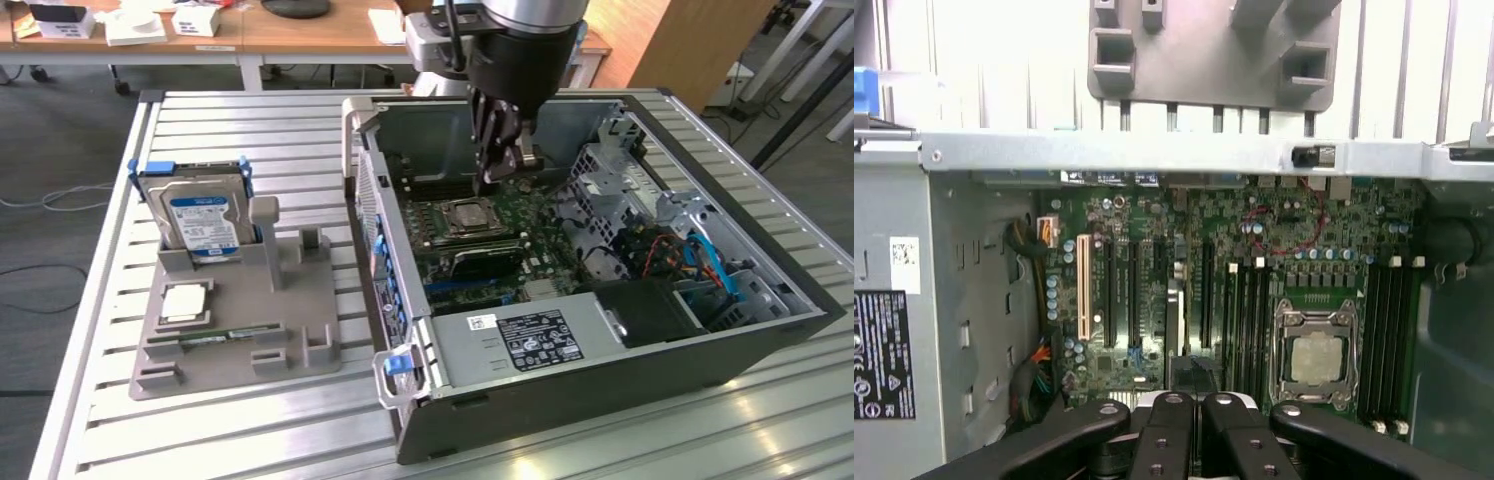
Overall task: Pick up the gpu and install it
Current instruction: 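Press down on the gpu until it lock into place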
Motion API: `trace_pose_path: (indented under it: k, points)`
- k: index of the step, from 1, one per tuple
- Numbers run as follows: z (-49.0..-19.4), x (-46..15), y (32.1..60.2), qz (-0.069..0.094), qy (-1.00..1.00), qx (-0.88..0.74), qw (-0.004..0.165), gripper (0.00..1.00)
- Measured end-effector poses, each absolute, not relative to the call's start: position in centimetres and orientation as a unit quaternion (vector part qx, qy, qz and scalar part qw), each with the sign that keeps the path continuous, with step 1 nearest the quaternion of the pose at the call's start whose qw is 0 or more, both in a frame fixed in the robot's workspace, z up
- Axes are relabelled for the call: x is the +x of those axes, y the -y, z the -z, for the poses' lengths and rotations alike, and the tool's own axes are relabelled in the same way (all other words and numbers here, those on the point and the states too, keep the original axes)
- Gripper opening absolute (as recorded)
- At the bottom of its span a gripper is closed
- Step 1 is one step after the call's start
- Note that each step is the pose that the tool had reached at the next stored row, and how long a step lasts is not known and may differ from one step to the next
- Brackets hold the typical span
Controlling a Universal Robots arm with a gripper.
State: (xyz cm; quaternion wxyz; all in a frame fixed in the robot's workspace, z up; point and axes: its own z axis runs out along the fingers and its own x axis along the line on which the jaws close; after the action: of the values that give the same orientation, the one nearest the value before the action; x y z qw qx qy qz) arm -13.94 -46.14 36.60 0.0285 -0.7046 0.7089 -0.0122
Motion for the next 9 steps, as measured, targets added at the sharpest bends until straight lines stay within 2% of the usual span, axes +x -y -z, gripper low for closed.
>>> trace_pose_path:
  k: [9]
  points:
    - [-36.48,-14.66,46.11,0.012,-0.710,-0.704,0.028,0.11]
